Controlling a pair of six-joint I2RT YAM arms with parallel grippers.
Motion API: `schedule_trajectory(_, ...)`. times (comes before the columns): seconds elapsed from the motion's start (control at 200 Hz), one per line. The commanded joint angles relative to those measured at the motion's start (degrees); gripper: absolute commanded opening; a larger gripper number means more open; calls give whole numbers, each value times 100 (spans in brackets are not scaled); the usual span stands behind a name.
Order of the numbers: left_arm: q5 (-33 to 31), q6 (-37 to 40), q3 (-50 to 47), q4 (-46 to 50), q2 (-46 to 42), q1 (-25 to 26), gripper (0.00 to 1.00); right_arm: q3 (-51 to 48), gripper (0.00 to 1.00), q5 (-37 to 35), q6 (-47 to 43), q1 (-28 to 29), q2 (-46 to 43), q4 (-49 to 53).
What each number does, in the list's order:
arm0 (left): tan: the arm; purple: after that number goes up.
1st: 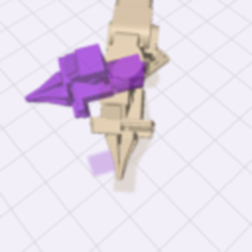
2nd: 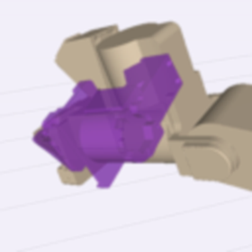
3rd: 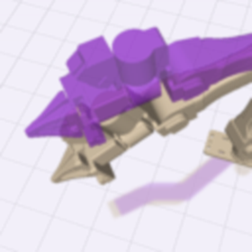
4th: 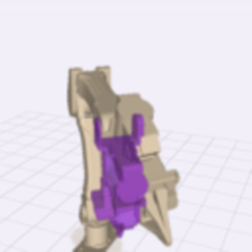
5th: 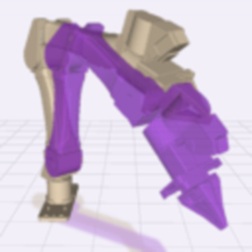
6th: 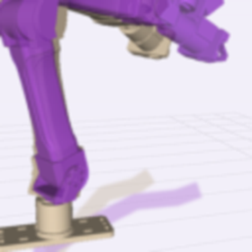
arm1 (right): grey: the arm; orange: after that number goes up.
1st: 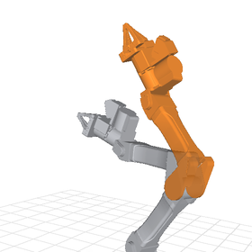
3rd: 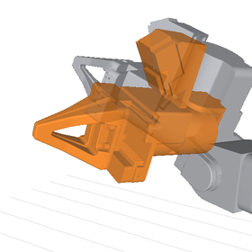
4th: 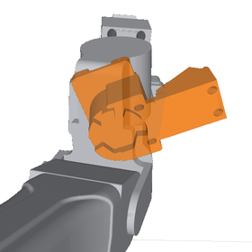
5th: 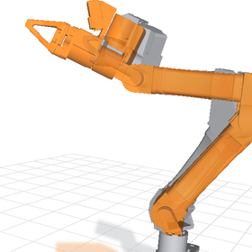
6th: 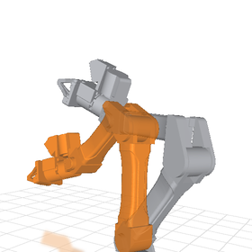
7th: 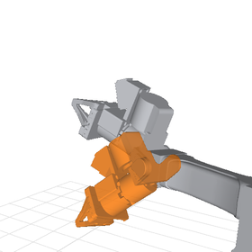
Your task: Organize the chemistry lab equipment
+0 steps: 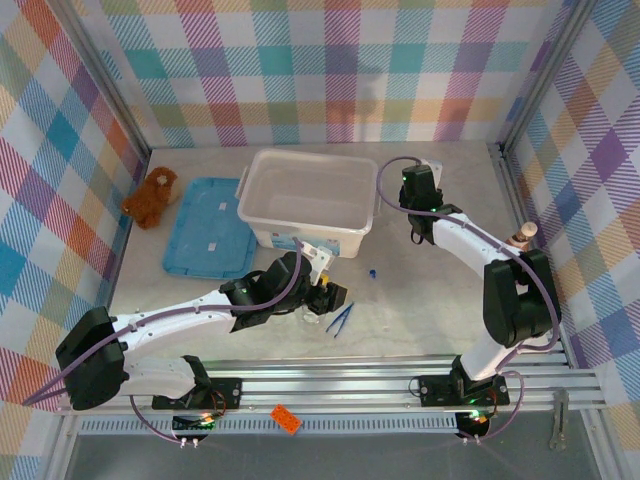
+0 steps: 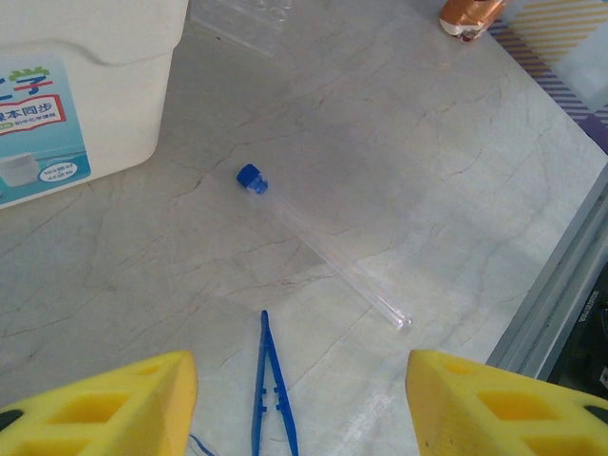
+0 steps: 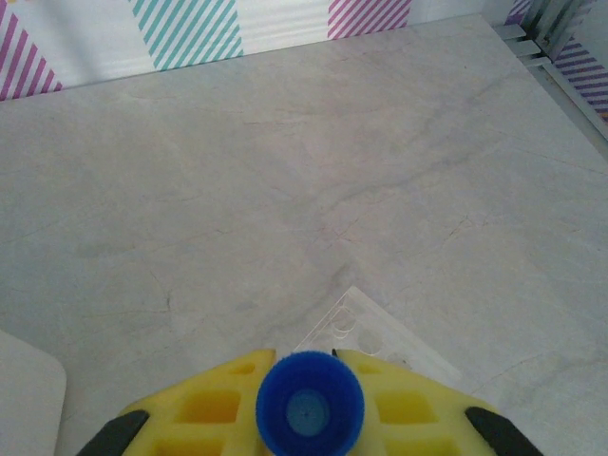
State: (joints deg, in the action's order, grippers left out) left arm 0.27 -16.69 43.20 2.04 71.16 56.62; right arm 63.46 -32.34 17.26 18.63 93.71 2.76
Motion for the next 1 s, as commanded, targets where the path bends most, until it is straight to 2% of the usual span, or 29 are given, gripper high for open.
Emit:
schedule_trajectory(0.0,-81,-19,-52,35,-118,60,60,152,21,-28,-29,-45,73,-38)
schedule_trajectory(0.125,-80,-10,-58,37,-104,60,60,171,28,-5,-47,-44,65,-13)
schedule_trajectory(0.375,-29,-3,2,33,-36,61,60,237,30,2,-76,-47,-183,85)
schedule_trajectory(0.69,51,15,273,57,332,108,60,180,33,38,265,-35,-1214,724)
schedule_trajectory(0.85,104,1,466,32,579,186,60,-23,35,307,662,-33,-1873,1273)
schedule_trajectory(0.995,124,7,627,-2,841,268,60,-269,38,833,875,15,-2364,1770)
